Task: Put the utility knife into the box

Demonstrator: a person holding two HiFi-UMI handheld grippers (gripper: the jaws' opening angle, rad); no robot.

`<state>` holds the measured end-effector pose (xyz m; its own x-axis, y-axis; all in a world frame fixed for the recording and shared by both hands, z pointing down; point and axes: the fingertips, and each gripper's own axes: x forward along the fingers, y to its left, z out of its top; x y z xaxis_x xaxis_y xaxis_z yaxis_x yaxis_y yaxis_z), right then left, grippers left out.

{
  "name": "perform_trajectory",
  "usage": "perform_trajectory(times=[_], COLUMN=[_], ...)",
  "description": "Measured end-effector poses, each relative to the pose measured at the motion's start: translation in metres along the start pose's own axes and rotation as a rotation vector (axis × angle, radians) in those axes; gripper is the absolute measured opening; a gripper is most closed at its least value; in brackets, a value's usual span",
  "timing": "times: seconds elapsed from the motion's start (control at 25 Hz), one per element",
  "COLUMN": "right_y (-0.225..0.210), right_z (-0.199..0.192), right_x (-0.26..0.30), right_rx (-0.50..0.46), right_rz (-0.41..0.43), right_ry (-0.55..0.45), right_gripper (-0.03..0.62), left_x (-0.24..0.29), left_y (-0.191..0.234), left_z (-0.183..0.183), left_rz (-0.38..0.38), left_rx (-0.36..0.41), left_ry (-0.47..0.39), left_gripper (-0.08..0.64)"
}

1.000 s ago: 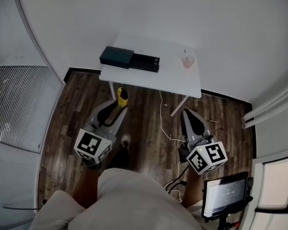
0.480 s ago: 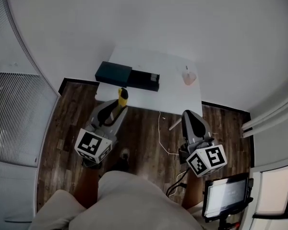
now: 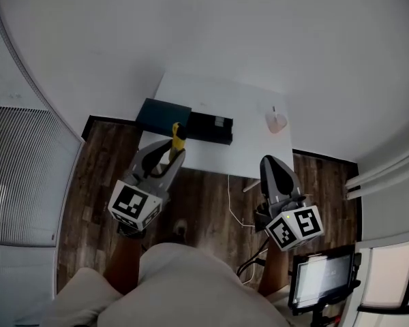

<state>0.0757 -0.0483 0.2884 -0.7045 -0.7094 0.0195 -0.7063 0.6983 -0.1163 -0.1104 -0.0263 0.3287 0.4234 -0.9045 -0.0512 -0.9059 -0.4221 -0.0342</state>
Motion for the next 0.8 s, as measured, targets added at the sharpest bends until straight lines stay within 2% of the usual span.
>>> perform_trajectory(times=[0.24,0.8], right_y=[-0.012,-0.029], right_z=[-0.003,-0.008], right_x=[0.033,0.073], right_rx=[0.025,0.007], right_rz=[-0.005,-0.035], right_ry=[0.026,0.042], right_gripper=[0.000,0.002], left_x=[0.026,0.071], left_y=[0.026,0.061], left_z=[-0.008,-0.021], left_rz=[-0.018,-0.078], left_rx=[-0.016,-0.025], left_ry=[0.013,0.042], left_gripper=[0.110,0.110])
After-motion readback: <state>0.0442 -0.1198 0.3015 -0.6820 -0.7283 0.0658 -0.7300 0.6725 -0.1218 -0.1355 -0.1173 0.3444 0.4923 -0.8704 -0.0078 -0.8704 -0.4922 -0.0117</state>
